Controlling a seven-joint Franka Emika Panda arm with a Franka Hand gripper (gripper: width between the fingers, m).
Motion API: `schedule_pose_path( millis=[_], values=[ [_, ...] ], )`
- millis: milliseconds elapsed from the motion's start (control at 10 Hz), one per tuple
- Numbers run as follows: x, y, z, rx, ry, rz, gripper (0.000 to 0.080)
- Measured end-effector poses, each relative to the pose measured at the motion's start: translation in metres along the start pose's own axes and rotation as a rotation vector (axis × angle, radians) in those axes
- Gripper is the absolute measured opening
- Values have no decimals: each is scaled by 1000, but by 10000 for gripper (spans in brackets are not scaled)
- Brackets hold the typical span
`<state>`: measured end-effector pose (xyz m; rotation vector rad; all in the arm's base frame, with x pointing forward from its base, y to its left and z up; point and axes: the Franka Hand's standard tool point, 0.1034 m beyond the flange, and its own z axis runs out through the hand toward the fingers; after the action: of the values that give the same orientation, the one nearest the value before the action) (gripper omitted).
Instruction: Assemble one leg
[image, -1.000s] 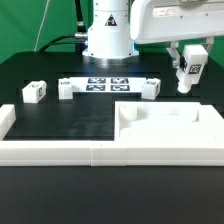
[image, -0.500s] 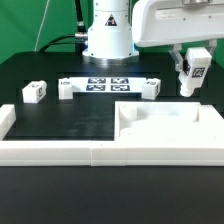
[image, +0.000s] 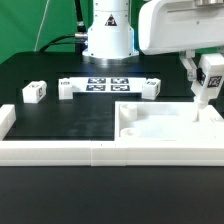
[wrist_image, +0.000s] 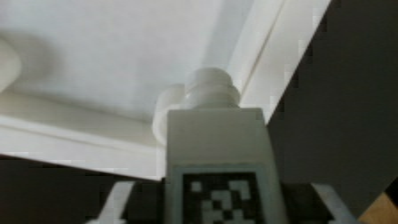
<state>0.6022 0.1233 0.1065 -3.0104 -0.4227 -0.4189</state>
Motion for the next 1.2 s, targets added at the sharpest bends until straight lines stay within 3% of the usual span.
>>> schedule_pose_path(
  millis=[100, 300, 500, 800, 1200],
  values=[
    [0, 0, 1, -3, 21, -1, 287],
    [3, 5, -1, -30, 205, -13, 287],
    [-1, 5, 1, -31, 201, -17, 287],
    [14, 10, 7, -34, 217, -31, 287],
    [15, 10, 29, -30, 224, -33, 287]
  ],
)
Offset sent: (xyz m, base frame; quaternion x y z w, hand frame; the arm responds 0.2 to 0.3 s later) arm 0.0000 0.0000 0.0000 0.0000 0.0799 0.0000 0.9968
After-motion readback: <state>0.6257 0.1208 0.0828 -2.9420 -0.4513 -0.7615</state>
